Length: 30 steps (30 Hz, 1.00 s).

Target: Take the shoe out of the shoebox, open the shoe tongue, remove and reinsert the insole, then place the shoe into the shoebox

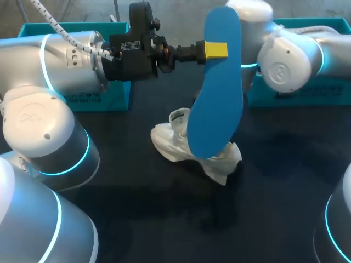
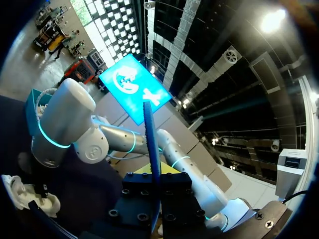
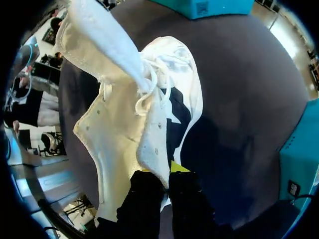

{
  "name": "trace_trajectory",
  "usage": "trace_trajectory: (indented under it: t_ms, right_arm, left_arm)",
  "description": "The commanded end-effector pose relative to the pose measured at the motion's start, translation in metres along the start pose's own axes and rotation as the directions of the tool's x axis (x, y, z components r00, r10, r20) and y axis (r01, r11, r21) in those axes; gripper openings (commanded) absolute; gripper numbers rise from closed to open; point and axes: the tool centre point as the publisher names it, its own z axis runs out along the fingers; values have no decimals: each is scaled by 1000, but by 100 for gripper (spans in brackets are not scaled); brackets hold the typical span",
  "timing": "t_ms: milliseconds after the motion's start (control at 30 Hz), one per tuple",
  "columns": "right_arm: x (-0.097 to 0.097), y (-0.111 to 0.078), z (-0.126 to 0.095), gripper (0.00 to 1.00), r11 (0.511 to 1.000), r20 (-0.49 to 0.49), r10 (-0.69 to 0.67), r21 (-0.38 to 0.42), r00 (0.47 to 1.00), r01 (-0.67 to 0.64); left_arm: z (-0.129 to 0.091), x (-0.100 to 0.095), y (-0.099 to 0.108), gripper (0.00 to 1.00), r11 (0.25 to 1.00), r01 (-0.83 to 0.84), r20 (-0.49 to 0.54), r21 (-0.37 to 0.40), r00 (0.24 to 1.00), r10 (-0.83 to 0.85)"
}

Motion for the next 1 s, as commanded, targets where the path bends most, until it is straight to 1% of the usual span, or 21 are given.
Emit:
trace_trajectory:
  t_ms: [33,67,100,133,167,200,233,633,667,700,733,767,833,867,900,967,1000]
  right_arm:
    - [13,-9,-1,0,988,30,153,-23,988,-152]
    - [15,-12,-3,0,979,35,200,-47,979,-198]
    - [15,-13,-4,0,977,32,208,-56,978,-206]
    - [17,-14,-5,0,970,21,232,-84,972,-229]
    - [18,-15,-5,0,968,8,231,-100,973,-229]
    - [20,-15,-6,0,964,-1,230,-138,973,-228]
    - [23,-15,-9,0,964,12,190,-192,982,-184]
    - [23,-15,-9,0,964,12,190,-192,982,-184]
    - [25,-15,-9,0,961,0,209,-187,978,-205]
    - [26,-14,-8,0,955,21,248,-172,969,-240]
    - [28,-14,-8,0,951,17,269,-166,963,-262]
    - [29,-14,-8,0,927,8,348,-150,938,-343]
    - [30,-16,-7,0,904,20,411,-133,911,-405]
    - [30,-17,-8,0,881,20,462,-125,887,-456]
    - [30,-18,-8,0,872,18,479,-129,878,-473]
    - [30,-21,-8,0,834,25,545,-122,838,-539]
    - [30,-21,-9,0,818,13,565,-139,825,-558]
  left_arm:
    - [1,0,1,0,1000,0,1,1,1000,0]
    - [1,0,1,0,1000,0,1,1,1000,0]
    - [1,0,1,0,1000,0,1,1,1000,0]
    - [1,0,1,0,1000,0,1,1,1000,0]
    - [1,0,1,0,1000,0,1,1,1000,0]
    - [1,0,1,0,1000,0,1,1,1000,0]
    - [1,0,1,0,1000,0,1,1,1000,0]
    - [1,0,1,0,1000,0,1,1,1000,0]
    - [1,0,1,0,1000,0,1,1,1000,0]
    - [1,0,1,0,1000,0,1,1,1000,0]
    - [1,0,1,0,1000,0,1,1,1000,0]
    - [1,0,1,0,1000,0,1,1,1000,0]
    - [1,0,1,0,1000,0,1,1,1000,0]
    - [1,0,1,0,1000,0,1,1,1000,0]
    - [1,0,1,0,1000,0,1,1,1000,0]
    - [1,0,1,0,1000,0,1,1,1000,0]
    - [1,0,1,0,1000,0,1,1,1000,0]
